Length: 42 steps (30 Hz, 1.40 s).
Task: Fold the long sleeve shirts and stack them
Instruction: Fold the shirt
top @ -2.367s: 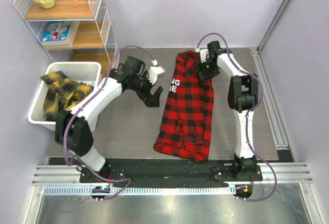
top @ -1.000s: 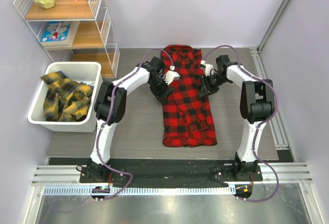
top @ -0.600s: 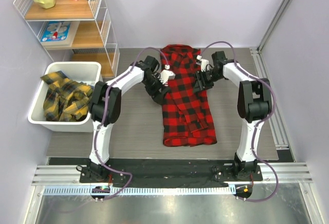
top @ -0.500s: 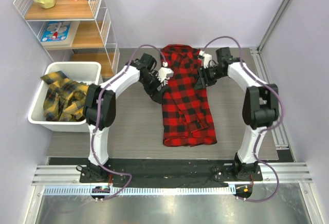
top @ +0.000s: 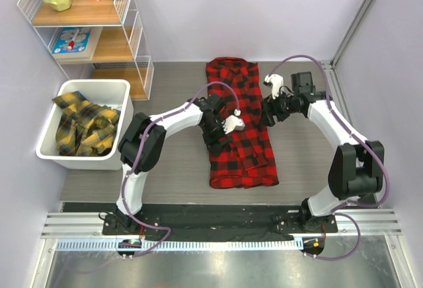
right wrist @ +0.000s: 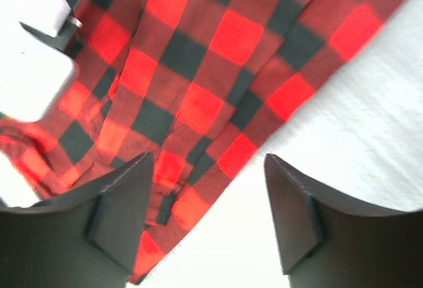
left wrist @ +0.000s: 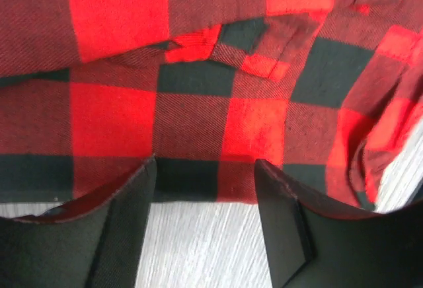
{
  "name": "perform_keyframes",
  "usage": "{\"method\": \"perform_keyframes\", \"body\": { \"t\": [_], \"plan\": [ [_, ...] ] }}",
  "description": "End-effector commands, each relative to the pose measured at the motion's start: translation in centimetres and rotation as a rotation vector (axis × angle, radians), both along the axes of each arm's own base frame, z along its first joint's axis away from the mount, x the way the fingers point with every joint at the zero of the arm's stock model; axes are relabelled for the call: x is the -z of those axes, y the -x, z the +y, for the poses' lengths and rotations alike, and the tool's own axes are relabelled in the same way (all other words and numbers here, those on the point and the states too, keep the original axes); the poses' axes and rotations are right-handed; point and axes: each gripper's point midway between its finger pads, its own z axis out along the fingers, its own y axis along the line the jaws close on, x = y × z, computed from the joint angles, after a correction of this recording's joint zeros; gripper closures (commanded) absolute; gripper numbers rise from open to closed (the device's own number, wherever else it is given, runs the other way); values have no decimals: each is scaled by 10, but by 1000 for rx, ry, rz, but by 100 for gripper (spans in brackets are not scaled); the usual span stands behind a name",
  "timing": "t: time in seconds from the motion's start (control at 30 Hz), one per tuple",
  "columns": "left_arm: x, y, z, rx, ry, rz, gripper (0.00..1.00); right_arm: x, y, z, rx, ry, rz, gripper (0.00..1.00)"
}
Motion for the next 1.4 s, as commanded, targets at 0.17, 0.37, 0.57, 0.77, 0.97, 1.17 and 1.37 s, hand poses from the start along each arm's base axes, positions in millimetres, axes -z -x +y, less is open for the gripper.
{"method": "perform_keyframes", "body": {
  "t": [0.17, 0.37, 0.57, 0.77, 0.97, 1.17, 1.37],
  "plan": [
    [38, -3, 58, 97, -174, -81, 40, -140, -65, -4, 199, -121, -431, 7],
    [-8, -6, 51, 99, -47, -87, 23, -162, -75, -11, 221, -96, -520, 0],
    [-123, -5, 22, 38, 255, -279, 0, -137, -33, -11, -53, 64, -548, 1],
    [-146, 29, 24, 115, 401, -344, 0, -79, 56, 18, -408, 79, -621, 0],
    [-85, 83, 43, 205, 259, -125, 0, 22, 134, 34, -739, 139, -475, 4],
    [-64, 100, 50, 322, 362, -500, 0, 64, 183, 29, -955, 162, -480, 6],
    [-29, 105, 40, 351, 286, -495, 0, 99, 216, 23, -1102, 197, -505, 11]
  ]
}}
